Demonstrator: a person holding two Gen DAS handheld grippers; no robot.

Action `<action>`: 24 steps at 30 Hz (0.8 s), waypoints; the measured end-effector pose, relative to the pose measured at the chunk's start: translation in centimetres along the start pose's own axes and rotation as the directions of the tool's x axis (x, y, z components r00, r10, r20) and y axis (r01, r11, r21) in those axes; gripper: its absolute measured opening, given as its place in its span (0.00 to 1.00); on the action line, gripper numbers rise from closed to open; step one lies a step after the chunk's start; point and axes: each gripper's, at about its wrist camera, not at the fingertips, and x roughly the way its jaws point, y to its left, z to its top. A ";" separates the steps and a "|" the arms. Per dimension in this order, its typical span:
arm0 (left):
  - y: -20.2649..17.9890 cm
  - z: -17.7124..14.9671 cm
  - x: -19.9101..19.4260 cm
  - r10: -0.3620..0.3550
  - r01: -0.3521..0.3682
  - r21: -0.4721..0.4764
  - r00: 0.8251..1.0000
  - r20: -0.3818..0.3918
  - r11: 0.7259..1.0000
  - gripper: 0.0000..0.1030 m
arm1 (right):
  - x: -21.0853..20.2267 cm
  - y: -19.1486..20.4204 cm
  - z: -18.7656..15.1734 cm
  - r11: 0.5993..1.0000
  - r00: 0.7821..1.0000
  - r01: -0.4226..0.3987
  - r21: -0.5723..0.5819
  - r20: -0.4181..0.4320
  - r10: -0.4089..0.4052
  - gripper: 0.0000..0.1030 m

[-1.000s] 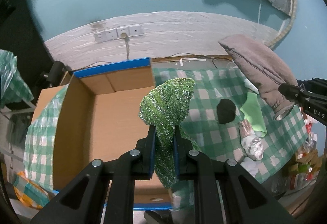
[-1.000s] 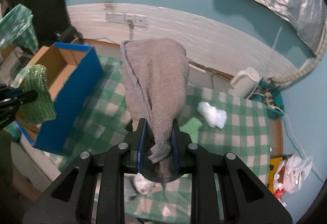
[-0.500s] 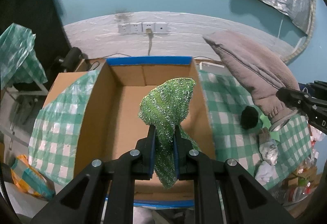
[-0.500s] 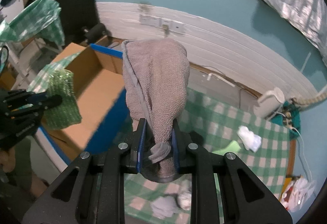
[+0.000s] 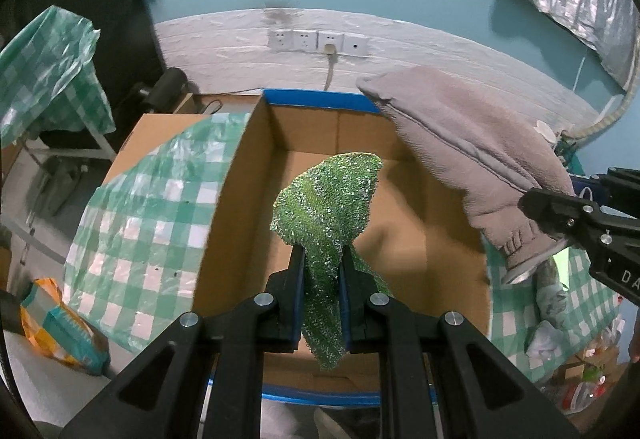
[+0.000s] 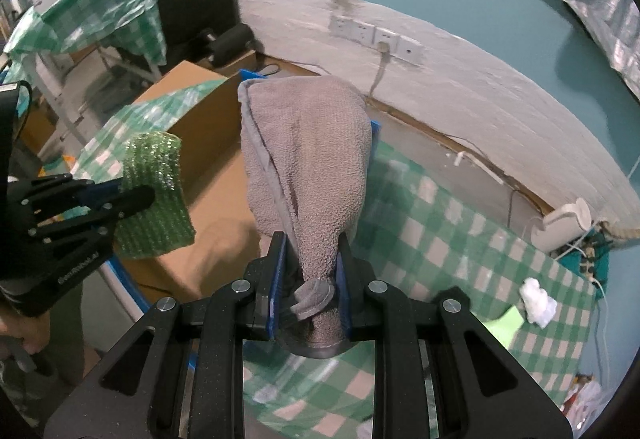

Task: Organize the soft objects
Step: 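Open the left tool over the box while the right tool releases the grey towel inside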

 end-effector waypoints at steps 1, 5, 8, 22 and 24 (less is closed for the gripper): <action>0.2 0.0 0.1 0.004 -0.004 -0.001 1.000 -0.001 1.000 0.14 | 0.3 0.4 0.3 1.000 1.000 -0.004 -0.004 -0.003 0.004 0.20; 1.0 -0.3 0.7 0.011 -0.011 -0.012 1.000 -0.015 1.000 0.14 | 1.3 1.7 1.4 1.000 1.000 -0.027 -0.013 -0.015 0.026 0.20; 1.4 -0.4 1.3 0.019 -0.019 -0.016 0.999 -0.038 1.000 0.18 | 2.4 2.6 1.9 0.999 0.998 -0.053 -0.007 -0.030 0.053 0.20; 1.9 0.0 1.5 0.038 -0.039 -0.024 0.999 -0.033 0.999 0.55 | 4.6 3.5 2.3 0.996 0.996 -0.083 0.043 -0.027 0.084 0.56; 1.8 0.0 1.5 0.035 -0.036 -0.024 0.999 -0.035 0.999 0.55 | 4.3 3.4 2.3 0.997 0.997 -0.073 0.034 -0.014 0.073 0.58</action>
